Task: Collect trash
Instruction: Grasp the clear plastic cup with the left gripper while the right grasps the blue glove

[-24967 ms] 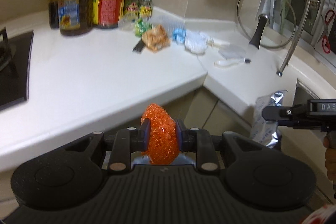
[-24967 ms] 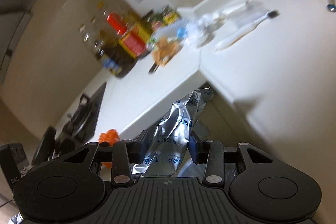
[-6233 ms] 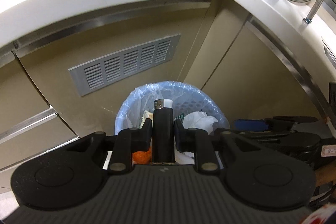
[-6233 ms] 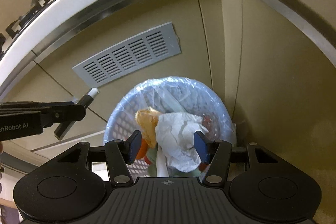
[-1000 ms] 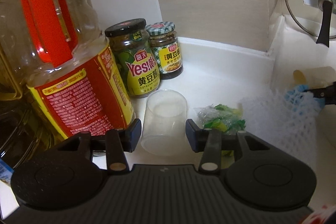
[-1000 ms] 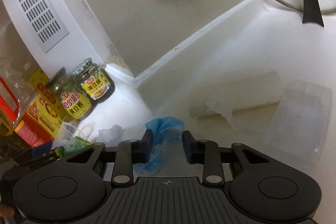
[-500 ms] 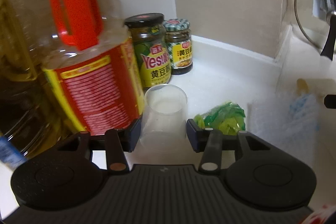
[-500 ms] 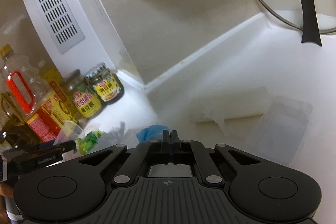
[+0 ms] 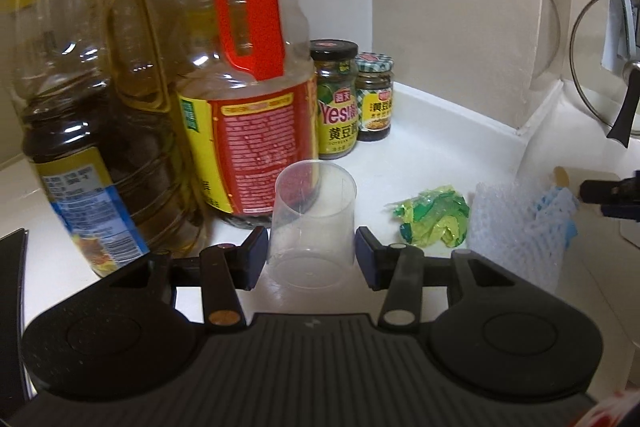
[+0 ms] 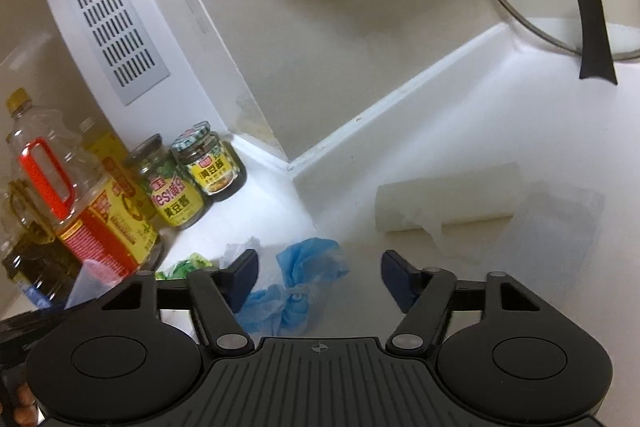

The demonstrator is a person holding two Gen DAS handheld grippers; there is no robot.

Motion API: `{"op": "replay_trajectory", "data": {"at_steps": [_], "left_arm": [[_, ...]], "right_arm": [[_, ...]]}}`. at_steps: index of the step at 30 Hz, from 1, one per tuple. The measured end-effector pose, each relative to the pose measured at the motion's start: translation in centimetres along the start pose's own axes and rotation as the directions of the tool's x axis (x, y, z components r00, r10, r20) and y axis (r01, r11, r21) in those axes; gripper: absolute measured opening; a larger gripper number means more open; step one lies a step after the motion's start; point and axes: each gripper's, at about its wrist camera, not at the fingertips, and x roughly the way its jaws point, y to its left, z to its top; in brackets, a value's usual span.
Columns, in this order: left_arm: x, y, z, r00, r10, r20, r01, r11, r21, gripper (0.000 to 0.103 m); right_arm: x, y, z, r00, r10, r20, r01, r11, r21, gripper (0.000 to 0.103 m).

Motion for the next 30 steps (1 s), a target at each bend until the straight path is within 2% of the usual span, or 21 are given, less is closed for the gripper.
{"op": "replay_trajectory", "data": {"at_steps": [4,5,6,7,9,12,24,30], "left_arm": [[-0.1,0.5,0.1,1.0,0.001,0.002,-0.001,1.0,-0.008,0.044],[-0.3,0.7,0.1,1.0,0.001,0.002,-0.001,1.0,-0.01,0.044],[-0.4,0.8,0.1,1.0,-0.001,0.003,0.001,1.0,-0.012,0.044],[-0.4,0.9,0.1,1.0,-0.001,0.004,0.001,1.0,-0.013,0.044],[-0.7,1.2,0.1,1.0,0.0,0.004,0.0,1.0,-0.015,0.044],[-1.2,1.4,0.1,1.0,0.003,0.009,-0.003,1.0,-0.018,0.044],[-3.5,0.3,0.0,1.0,-0.007,0.025,0.008,1.0,-0.024,0.044],[-5.7,-0.9,-0.7,0.999,-0.02,0.035,0.021,0.999,-0.029,0.044]], "right_arm": [[2.4,-0.1,0.3,1.0,-0.012,-0.026,0.012,1.0,0.003,0.061],[2.9,-0.1,0.3,0.999,-0.014,-0.032,0.014,1.0,-0.002,0.058],[3.4,0.0,0.2,0.999,-0.007,-0.037,0.007,1.0,-0.01,0.045],[3.6,0.1,0.1,0.999,0.001,-0.04,-0.002,1.0,-0.016,0.037],[3.8,0.1,0.0,0.999,0.011,-0.043,-0.011,1.0,-0.021,0.027],[3.4,0.3,-0.1,1.0,0.009,-0.027,-0.011,0.999,-0.041,0.021],[-2.7,0.1,0.9,0.995,0.025,0.099,-0.023,0.999,-0.027,0.02],[-6.6,-0.5,0.5,0.992,0.037,0.12,-0.036,0.999,-0.015,0.02]]}}
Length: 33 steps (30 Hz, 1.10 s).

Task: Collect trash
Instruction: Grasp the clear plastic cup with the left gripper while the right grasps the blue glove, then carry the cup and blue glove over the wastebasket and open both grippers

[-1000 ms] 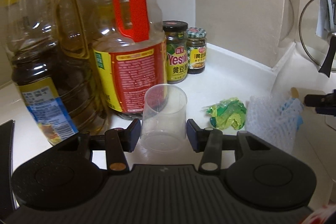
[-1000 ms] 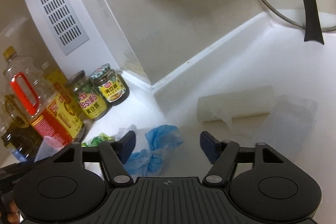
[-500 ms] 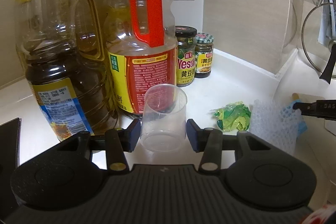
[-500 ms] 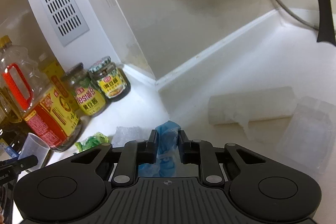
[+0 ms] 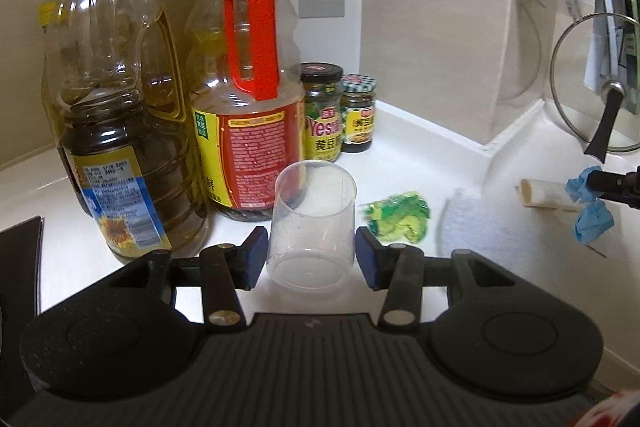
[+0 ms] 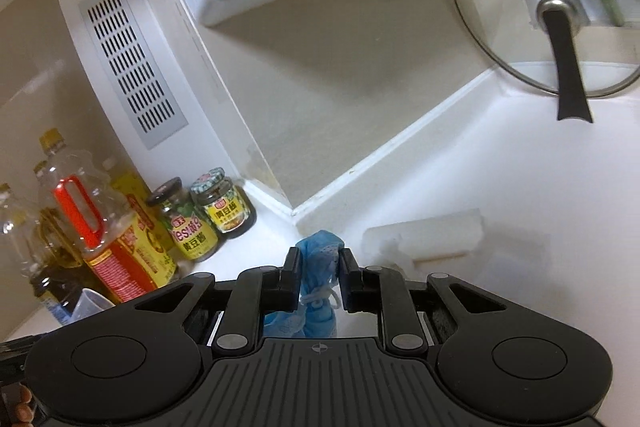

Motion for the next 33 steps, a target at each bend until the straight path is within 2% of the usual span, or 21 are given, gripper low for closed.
{"op": "replay_trajectory", "data": {"at_steps": [16,33], "left_arm": [[-8.6,-5.4,-3.7,1.0,-0.003,0.006,0.003,1.0,0.008,0.044],[-18.4,-10.2,-8.2,1.0,0.006,0.022,-0.005,1.0,-0.031,0.044]], "right_arm": [[-10.0,-0.8,-2.4,0.996,0.081,-0.021,-0.081,0.997,0.002,0.02],[-18.6,-0.8,-5.5,0.977,0.198,-0.076,-0.201,0.979,-0.038,0.02]]}}
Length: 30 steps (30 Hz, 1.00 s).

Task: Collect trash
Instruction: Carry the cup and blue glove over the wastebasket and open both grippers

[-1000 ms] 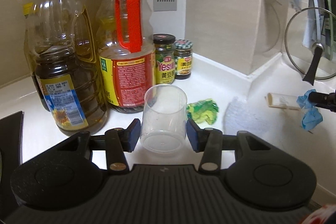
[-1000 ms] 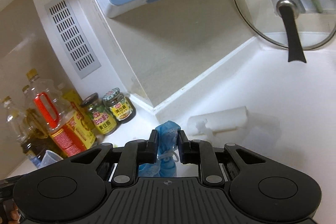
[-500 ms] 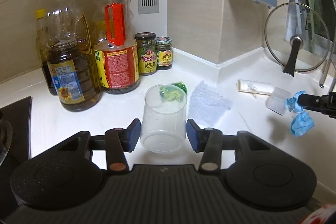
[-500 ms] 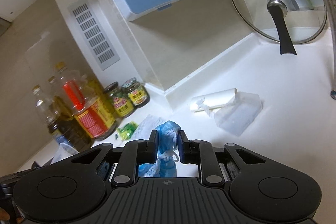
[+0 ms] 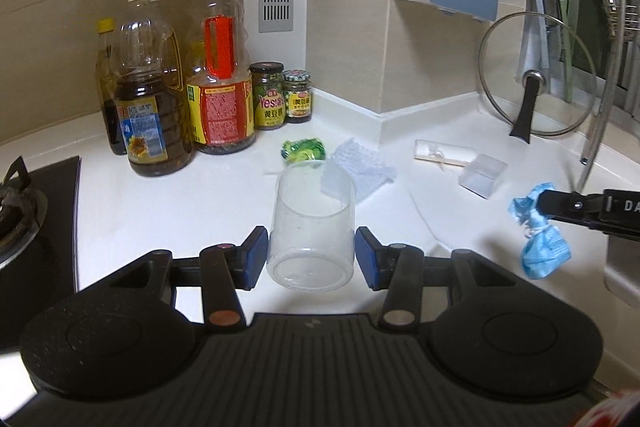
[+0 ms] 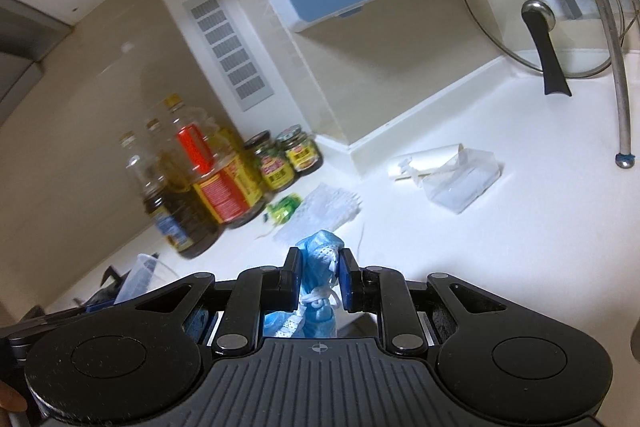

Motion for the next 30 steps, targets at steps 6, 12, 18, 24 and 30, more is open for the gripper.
{"op": "replay_trajectory", "data": {"at_steps": [6,12,18,24,30], "left_arm": [[-2.8,-1.9,-2.7,0.999,-0.02,-0.027,0.02,1.0,-0.011,0.044],[-4.9,-3.4,-5.7,0.997,-0.031,-0.072,0.028,0.999,-0.031,0.044],[-6.2,-3.7,-8.5,0.992,-0.018,-0.126,0.012,0.999,-0.047,0.044],[-6.2,-3.2,-11.5,0.98,-0.012,-0.197,0.0,0.998,-0.059,0.044],[-4.2,-2.4,-14.5,0.959,-0.01,-0.283,-0.013,0.997,-0.078,0.044]], "right_arm": [[-2.1,0.9,-2.4,0.998,0.048,-0.05,-0.049,0.999,-0.022,0.02],[-3.4,1.6,-4.9,0.991,0.079,-0.111,-0.084,0.996,-0.041,0.02],[-4.2,1.7,-7.2,0.983,0.078,-0.165,-0.088,0.994,-0.06,0.02],[-3.9,1.5,-10.5,0.97,0.048,-0.239,-0.071,0.993,-0.089,0.02],[-1.8,0.8,-13.8,0.948,0.005,-0.317,-0.04,0.994,-0.103,0.02]]}}
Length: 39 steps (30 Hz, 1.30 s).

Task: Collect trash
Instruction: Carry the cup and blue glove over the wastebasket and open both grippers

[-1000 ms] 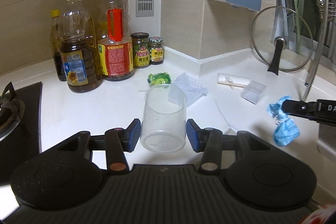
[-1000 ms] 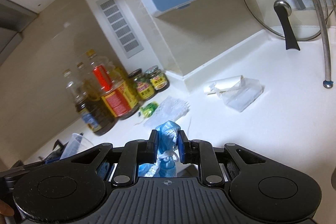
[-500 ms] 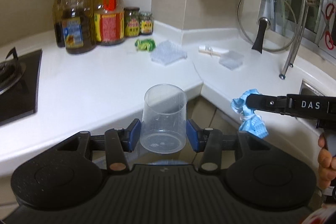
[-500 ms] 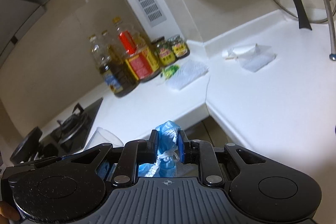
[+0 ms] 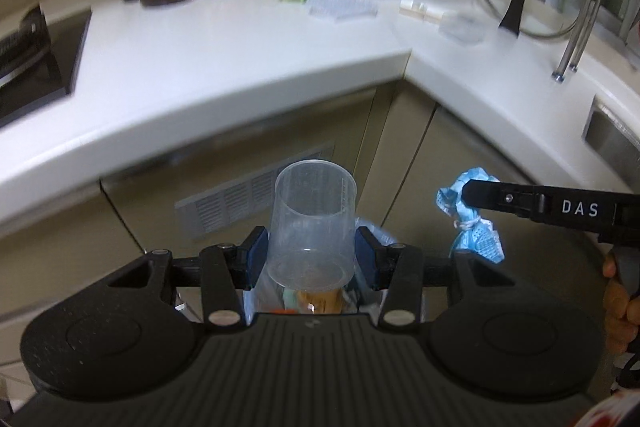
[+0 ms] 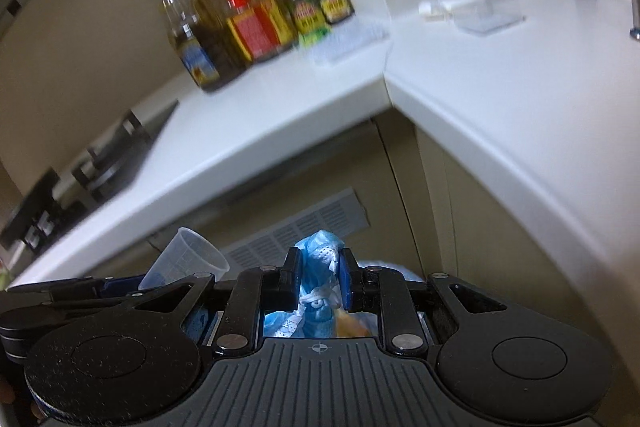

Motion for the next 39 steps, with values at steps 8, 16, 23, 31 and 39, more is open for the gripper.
{"op": "replay_trajectory", "data": {"at_steps": [8,16,23,31,39], "left_arm": [[4.3,1.7,-2.8,0.994,0.019,-0.111,-0.022,0.999,-0.03,0.044],[7.5,2.8,-4.5,0.985,0.022,-0.169,-0.032,0.998,-0.058,0.044],[10.3,2.3,-4.3,0.982,0.004,-0.189,-0.013,0.999,-0.049,0.044],[13.2,2.2,-3.8,0.984,0.001,-0.18,-0.007,0.999,-0.031,0.044],[16.3,2.1,-3.3,0.984,0.023,-0.179,-0.02,1.0,0.016,0.044]], "right_arm": [[3.8,-1.3,-2.2,0.995,-0.054,-0.081,0.053,0.999,-0.015,0.02],[6.4,-2.2,-3.5,0.991,-0.074,-0.113,0.073,0.997,-0.012,0.02],[8.4,-2.8,-4.0,0.989,-0.09,-0.12,0.088,0.996,-0.018,0.02],[10.2,-3.1,-4.1,0.986,-0.116,-0.121,0.115,0.993,-0.018,0.02],[11.3,-3.5,-3.8,0.983,-0.14,-0.117,0.141,0.99,0.002,0.02]]}}
